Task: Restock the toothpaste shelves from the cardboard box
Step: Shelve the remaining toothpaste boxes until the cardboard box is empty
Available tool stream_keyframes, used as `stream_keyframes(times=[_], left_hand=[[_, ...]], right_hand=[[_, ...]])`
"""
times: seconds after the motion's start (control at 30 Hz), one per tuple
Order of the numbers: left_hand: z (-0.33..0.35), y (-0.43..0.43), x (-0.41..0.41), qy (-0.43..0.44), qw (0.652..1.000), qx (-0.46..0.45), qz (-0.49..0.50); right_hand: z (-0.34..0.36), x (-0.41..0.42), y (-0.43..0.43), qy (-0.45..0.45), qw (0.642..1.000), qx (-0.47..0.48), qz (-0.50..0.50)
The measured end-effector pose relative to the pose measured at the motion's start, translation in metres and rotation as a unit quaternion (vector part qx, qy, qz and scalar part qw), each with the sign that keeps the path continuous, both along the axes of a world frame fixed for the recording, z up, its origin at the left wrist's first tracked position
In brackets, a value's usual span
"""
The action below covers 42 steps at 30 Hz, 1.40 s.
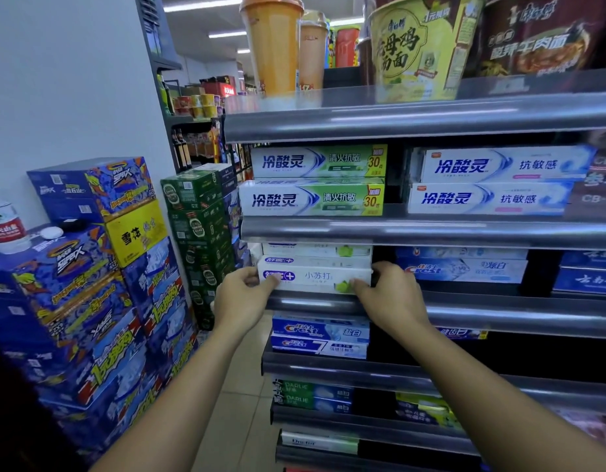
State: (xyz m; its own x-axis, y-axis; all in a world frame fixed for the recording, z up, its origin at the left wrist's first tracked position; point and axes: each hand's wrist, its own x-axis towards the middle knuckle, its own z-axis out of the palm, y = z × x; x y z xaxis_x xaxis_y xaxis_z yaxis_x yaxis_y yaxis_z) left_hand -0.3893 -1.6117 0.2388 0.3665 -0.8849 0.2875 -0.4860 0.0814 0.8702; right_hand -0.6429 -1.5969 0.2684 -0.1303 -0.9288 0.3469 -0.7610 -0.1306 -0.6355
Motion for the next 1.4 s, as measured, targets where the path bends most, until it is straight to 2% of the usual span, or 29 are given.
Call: stream_keyframes(times=[0.13,0.27,0.33,0.4,0.5,0.57,0.7,0.8,1.03,1.2,1.3,1.4], left_hand=[[-0.003,0.009,-0.004,0.011,1.0,-0.015,0.005],[-0.022,0.039,-0.016,-0.021,0.99,-0.128,0.057],[-0.04,0.061,-0.028,-0.023,0.987,-0.155,0.024],[-0.069,0.078,-0.046,-0.029,0.99,-0.137,-0.024],[-0.12,0.104,-0.077,-0.033,0.993,-0.067,-0.093],[-0.161,0.117,-0.099,-0.024,0.992,0.018,-0.12],[-0.252,0.152,-0.145,-0.041,0.96,0.206,-0.183],[-0.323,0.181,-0.176,-0.047,0.927,0.312,-0.204],[-0.525,0.227,-0.239,-0.064,0.837,0.519,-0.161],[-0.712,0.234,-0.273,-0.151,0.767,0.596,-0.182],[-0.807,0.233,-0.292,-0.145,0.768,0.599,-0.172],[-0.889,0.225,-0.314,-0.129,0.76,0.603,-0.205]], right_hand=[[0.001,-0.005,0.01,0.01,0.999,-0.025,0.018],[-0.012,-0.023,0.037,0.021,0.99,-0.138,0.033],[-0.026,-0.038,0.052,0.0,0.986,-0.158,0.051],[-0.048,-0.058,0.066,-0.031,0.986,-0.151,0.061],[-0.091,-0.09,0.087,-0.071,0.99,-0.098,0.065],[-0.128,-0.115,0.101,-0.094,0.993,-0.047,0.058],[-0.216,-0.164,0.134,-0.134,0.983,0.125,0.031],[-0.294,-0.197,0.16,-0.139,0.952,0.271,0.009],[-0.515,-0.228,0.214,-0.136,0.869,0.473,-0.036],[-0.678,-0.223,0.249,-0.082,0.845,0.528,0.026],[-0.757,-0.222,0.26,-0.053,0.844,0.533,0.026],[-0.81,-0.223,0.264,-0.058,0.855,0.515,0.028]])
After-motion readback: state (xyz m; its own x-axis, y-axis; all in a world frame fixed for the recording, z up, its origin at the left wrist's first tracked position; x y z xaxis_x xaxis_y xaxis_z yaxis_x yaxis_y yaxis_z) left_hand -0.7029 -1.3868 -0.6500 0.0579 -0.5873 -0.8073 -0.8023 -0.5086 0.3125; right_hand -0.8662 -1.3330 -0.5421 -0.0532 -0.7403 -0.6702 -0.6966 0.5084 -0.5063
